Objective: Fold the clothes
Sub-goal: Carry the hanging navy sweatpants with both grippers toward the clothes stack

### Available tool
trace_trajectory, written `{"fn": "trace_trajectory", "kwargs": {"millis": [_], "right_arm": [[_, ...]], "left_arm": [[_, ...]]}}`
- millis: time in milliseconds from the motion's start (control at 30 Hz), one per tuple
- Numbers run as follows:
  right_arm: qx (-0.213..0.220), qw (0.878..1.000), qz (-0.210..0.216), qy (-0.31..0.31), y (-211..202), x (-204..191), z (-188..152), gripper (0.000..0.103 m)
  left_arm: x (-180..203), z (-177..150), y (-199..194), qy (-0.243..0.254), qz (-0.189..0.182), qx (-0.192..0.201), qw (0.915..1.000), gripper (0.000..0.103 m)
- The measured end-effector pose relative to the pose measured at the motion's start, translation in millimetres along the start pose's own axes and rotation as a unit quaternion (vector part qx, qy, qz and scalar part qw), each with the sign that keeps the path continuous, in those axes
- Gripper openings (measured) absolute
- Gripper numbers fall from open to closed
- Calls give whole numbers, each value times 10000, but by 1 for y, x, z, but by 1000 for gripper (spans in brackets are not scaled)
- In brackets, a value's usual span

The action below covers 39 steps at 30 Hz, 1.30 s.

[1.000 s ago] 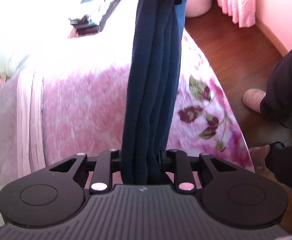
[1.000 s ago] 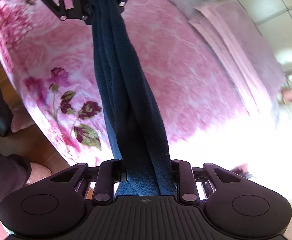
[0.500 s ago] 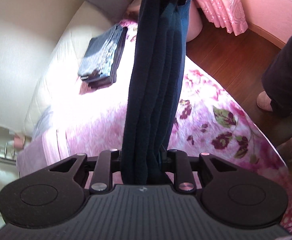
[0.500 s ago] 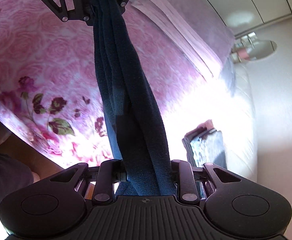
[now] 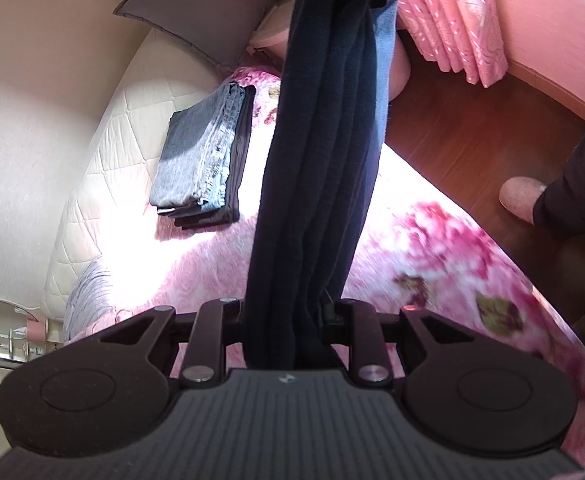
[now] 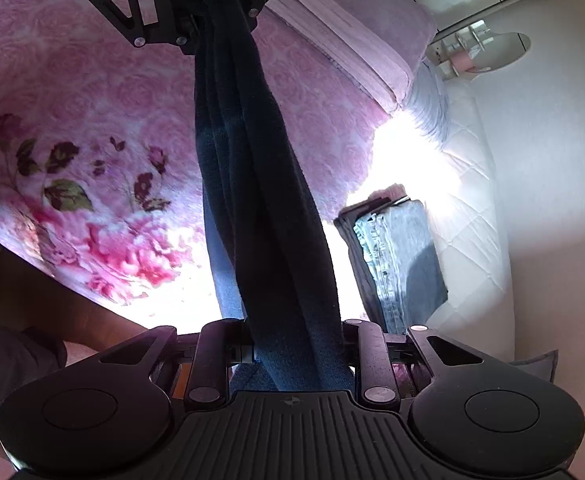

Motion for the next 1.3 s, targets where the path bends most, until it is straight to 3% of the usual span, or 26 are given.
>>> {"fn": "trace_trajectory", "kwargs": {"millis": [300,467,633,967,1300], "right_arm": [[169,9997,177,17,33,88,-75,25],[240,9995,219,-16,52,122,-93,25],[196,9996,170,62,76,152,-95,25],[-134,9986,-348,370,100,223,-93,25],[214,9981,-569,-37,172,319,-94,25]], "left_arm": [[-48,73,64,-220,55,-284,9993,22],[-65,90,87,-260,17,-369,9990,22],[-90,96,109,-83,36,-205,9997,22],[-163,114,147,239,262,355,9987,22],[-256,121,226,97,763,54,9970,22]]}}
Point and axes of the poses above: each gripper's, at about its wrist camera, not at the fingertips, and y roughly the way its jaws point, x to its right, z to its top, the point moved 9 cm from there along y, roughly the way its jaws point, and after that the axes turned 6 degrees about x, right-handed, at the moved point
